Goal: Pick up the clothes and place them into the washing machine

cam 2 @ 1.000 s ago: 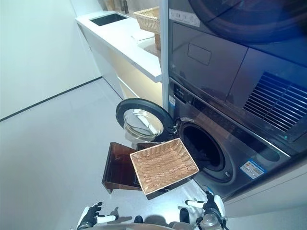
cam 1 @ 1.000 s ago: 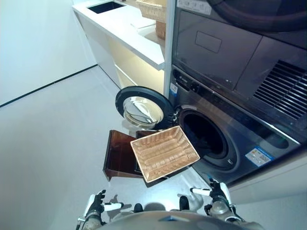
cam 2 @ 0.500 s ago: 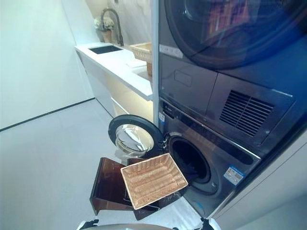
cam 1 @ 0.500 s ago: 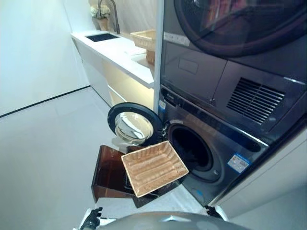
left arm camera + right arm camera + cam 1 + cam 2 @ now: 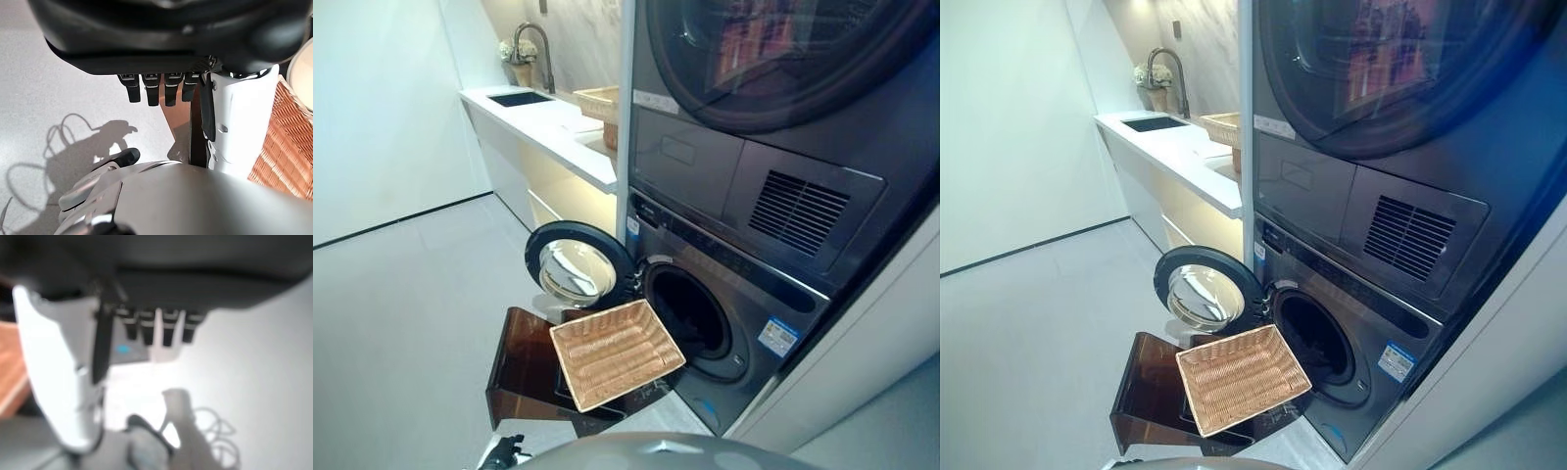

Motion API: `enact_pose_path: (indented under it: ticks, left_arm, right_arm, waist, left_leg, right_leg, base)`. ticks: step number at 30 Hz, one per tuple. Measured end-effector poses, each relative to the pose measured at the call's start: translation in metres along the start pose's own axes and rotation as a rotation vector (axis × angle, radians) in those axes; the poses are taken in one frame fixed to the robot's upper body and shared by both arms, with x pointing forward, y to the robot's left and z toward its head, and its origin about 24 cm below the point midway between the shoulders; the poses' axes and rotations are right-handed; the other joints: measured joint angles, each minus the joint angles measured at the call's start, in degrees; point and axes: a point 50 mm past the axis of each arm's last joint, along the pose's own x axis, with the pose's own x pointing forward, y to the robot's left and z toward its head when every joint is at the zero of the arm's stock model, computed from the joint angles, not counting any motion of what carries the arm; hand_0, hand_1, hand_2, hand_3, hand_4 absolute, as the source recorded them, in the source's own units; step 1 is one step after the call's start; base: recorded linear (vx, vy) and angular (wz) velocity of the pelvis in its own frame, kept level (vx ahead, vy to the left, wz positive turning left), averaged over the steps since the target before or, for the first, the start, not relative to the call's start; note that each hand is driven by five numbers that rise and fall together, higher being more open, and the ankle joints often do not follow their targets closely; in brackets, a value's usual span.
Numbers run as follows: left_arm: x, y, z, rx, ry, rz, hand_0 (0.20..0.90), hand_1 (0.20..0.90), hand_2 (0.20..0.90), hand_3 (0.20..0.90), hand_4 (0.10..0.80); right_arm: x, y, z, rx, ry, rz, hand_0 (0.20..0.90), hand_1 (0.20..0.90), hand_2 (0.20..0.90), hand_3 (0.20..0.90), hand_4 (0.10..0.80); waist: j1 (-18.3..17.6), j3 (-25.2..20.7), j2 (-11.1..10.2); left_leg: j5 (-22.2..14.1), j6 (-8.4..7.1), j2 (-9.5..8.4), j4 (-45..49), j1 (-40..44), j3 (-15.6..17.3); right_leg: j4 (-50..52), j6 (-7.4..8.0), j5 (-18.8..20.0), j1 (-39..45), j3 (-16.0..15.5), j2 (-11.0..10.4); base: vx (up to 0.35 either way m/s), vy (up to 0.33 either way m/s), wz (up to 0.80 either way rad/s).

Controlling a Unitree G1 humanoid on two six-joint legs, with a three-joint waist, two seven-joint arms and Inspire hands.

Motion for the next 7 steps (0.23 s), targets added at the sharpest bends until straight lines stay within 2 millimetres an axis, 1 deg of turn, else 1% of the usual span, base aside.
enact_pose_path:
  ticks: [1, 2, 3, 4, 5, 6, 7]
  left_arm:
    - [0.000, -0.003, 0.001, -0.002, -0.002, -0.008, 0.900, 0.900, 0.900, 0.900, 0.800]
    - [0.000, 0.000, 0.001, -0.002, -0.002, -0.004, 0.900, 0.900, 0.900, 0.900, 0.800]
    - [0.000, 0.002, -0.001, -0.001, 0.005, -0.001, 0.900, 0.900, 0.900, 0.900, 0.800]
    - [0.000, 0.006, -0.002, 0.001, 0.009, 0.007, 0.900, 0.900, 0.900, 0.900, 0.800]
    - [0.001, 0.006, -0.001, 0.001, 0.007, 0.007, 0.900, 0.900, 0.900, 0.900, 0.800]
    - [0.001, 0.001, 0.005, -0.007, -0.009, -0.004, 0.900, 0.900, 0.900, 0.900, 0.800]
    - [0.001, 0.002, 0.007, -0.011, -0.015, 0.000, 0.900, 0.900, 0.900, 0.900, 0.800]
  right_arm:
    - [-0.001, 0.003, 0.001, 0.000, -0.001, 0.009, 0.900, 0.900, 0.900, 0.900, 0.800]
    - [-0.001, 0.006, 0.003, -0.001, -0.005, 0.017, 0.900, 0.900, 0.900, 0.900, 0.800]
    - [-0.002, 0.010, 0.003, -0.003, -0.006, 0.032, 0.900, 0.900, 0.900, 0.900, 0.800]
    - [-0.003, 0.012, 0.004, -0.021, -0.011, 0.044, 0.900, 0.900, 0.900, 0.900, 0.800]
    - [-0.002, 0.011, 0.005, -0.030, -0.016, 0.043, 0.900, 0.900, 0.900, 0.900, 0.800]
    - [-0.001, 0.006, 0.007, -0.062, -0.029, 0.031, 0.900, 0.900, 0.900, 0.900, 0.800]
    - [0.000, 0.005, 0.012, -0.055, -0.040, 0.028, 0.900, 0.900, 0.900, 0.900, 0.800]
  waist:
    - [-0.07, -0.04, 0.46]
    - [-0.23, -0.02, 0.06]
    - [-0.50, 0.05, -0.98]
    - [-0.48, -0.04, -1.14]
    - [-0.50, -0.04, -1.15]
    - [0.47, -0.04, 0.46]
    - [0.57, 0.91, 0.21]
  left_leg:
    - [0.11, 0.17, 0.42, 0.03, -0.29, 0.03]
    - [0.12, 0.13, 0.28, 0.02, -0.17, -0.01]
    - [0.15, -0.05, 0.17, 0.02, -0.16, -0.04]
    - [-0.64, -0.86, 0.06, 0.02, -0.45, 0.12]
    - [-0.84, -0.86, 0.08, 0.04, -0.56, 0.13]
    - [-0.95, -0.33, 1.63, 0.12, -2.09, -0.05]
    - [-0.28, -0.48, 2.21, 0.10, -2.17, -0.21]
  right_leg:
    - [0.08, 0.42, 0.24, 0.29, -0.28, 0.66]
    - [1.72, 0.20, 0.02, -0.08, -0.15, 0.68]
    - [1.81, -0.08, -0.01, -0.75, 0.08, 0.54]
    - [0.38, -0.04, -0.22, -0.62, 0.10, 0.73]
    - [-0.39, 0.05, -0.28, -0.61, 0.11, 0.75]
    - [-2.05, 2.48, -0.74, -0.50, -0.33, 1.99]
    - [3.61, 1.31, -1.90, -1.55, -0.09, 2.52]
  base:
    - [-0.007, 0.002, -0.12]
    - [-0.006, 0.003, -0.12]
    - [-0.004, 0.004, -0.10]
    - [-0.004, 0.010, -0.08]
    - [-0.004, 0.009, -0.06]
    - [0.000, 0.000, 0.00]
    - [0.000, 0.000, 0.00]
